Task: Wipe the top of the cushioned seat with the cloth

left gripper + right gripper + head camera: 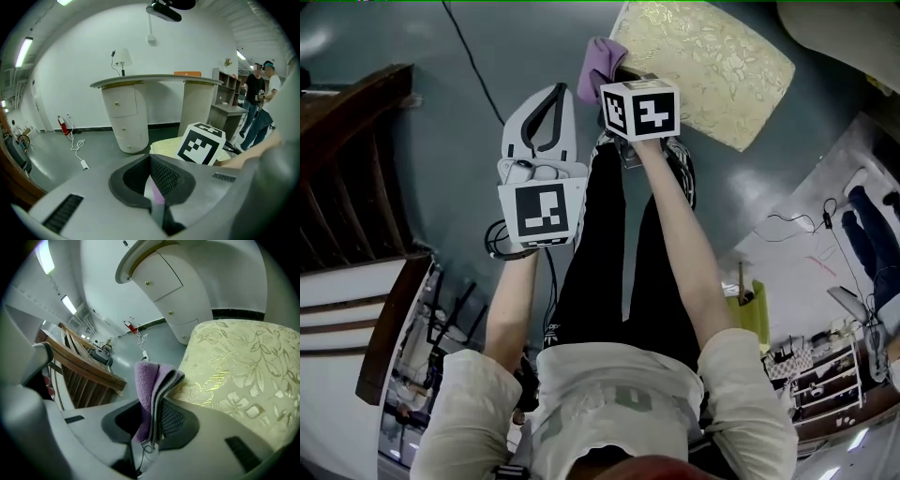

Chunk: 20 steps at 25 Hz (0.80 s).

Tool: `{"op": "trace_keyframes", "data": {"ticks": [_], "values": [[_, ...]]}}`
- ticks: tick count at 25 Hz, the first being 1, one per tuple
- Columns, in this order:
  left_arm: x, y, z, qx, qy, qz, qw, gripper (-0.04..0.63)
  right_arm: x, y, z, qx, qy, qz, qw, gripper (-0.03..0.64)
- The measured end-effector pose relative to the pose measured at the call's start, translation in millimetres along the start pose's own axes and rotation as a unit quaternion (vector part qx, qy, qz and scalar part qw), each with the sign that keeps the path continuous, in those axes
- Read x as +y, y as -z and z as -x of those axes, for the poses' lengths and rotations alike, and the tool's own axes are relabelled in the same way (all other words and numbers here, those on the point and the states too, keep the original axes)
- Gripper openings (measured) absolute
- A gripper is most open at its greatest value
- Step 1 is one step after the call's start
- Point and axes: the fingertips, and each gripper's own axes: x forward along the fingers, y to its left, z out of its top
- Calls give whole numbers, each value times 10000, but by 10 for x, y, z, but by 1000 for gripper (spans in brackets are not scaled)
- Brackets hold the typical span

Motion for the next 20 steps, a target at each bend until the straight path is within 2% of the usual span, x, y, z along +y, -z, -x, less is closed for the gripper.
{"op": "trace_keyframes", "data": {"ticks": [9,16,20], "values": [[-203,-255,-102,-144,334,-100,9993,6,-185,68,389,45,324,28,9995,92],[-776,-504,-301,-304,759,-422,9958,6,-887,355,1058,101,891,-174,9958,92],[-1091,-611,-346,-392,947,-448,9937,6,-1344,541,1471,85,1239,-385,9915,91]]}}
